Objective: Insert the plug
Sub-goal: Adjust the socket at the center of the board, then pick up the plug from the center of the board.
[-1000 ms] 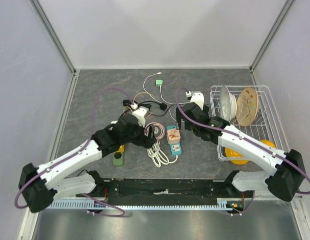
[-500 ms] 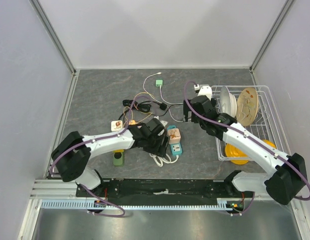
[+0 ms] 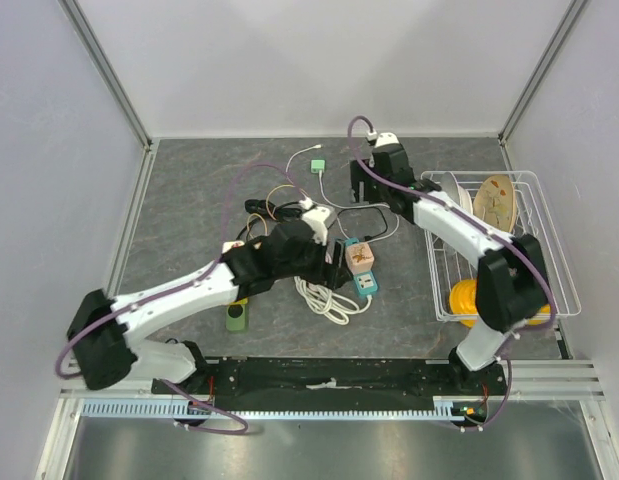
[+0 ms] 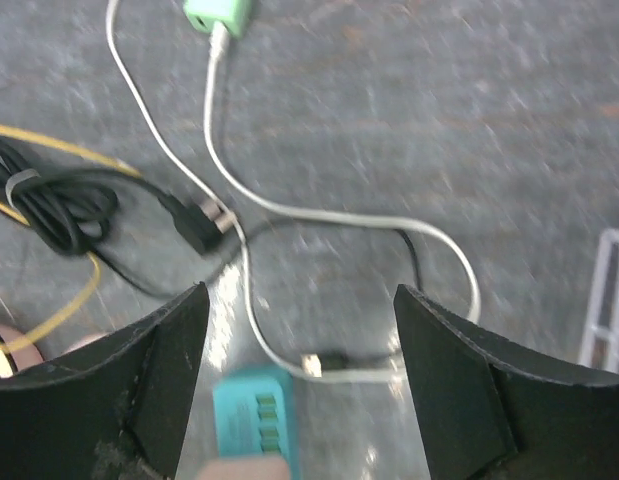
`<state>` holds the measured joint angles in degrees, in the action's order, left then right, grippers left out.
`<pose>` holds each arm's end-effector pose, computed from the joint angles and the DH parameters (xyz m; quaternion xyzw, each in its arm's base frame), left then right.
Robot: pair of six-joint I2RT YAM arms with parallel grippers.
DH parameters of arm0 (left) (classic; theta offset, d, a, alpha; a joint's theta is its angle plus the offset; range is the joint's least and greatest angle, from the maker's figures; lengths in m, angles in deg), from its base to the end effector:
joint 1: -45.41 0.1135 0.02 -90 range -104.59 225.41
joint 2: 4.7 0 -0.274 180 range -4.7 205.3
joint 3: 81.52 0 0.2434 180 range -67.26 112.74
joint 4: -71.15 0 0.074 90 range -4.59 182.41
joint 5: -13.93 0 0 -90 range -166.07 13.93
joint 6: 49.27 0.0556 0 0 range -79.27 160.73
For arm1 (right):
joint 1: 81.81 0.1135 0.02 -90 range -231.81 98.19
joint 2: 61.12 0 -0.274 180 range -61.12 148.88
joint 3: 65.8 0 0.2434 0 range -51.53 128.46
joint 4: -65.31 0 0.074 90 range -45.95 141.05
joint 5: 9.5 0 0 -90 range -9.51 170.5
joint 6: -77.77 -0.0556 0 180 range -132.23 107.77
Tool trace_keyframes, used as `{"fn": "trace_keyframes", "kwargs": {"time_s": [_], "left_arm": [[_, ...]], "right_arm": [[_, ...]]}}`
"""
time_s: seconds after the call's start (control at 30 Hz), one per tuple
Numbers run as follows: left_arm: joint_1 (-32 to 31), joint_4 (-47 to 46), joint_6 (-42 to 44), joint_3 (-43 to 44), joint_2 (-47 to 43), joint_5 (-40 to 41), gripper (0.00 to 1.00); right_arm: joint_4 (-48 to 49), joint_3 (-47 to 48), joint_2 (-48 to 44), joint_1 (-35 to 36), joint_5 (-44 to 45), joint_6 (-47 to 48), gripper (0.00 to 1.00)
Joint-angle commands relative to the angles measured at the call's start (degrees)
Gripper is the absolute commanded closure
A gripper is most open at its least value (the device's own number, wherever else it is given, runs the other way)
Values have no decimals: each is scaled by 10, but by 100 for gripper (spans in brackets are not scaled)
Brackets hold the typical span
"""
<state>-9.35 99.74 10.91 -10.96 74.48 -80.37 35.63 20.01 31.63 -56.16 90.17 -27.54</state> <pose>0.1768 -0.2575 0.2679 0.2096 0.8704 -0.3238 0.3060 0.3449 0.1553 0.2809 -0.0425 0.8901 0.0860 0.4456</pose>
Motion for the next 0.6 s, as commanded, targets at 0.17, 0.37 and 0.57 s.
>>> {"fn": "trace_keyframes", "kwargs": {"time_s": [0.17, 0.37, 0.57], "left_arm": [[91, 89, 43, -27, -185, 179, 15], [140, 134, 48, -57, -254, 205, 15], [148, 156, 33, -84, -288, 214, 16]], "right_arm": [[84, 240, 277, 5, -91, 14, 40], [96, 356, 399, 18, -95, 8, 53], [122, 398, 460, 25, -115, -8, 55]]}}
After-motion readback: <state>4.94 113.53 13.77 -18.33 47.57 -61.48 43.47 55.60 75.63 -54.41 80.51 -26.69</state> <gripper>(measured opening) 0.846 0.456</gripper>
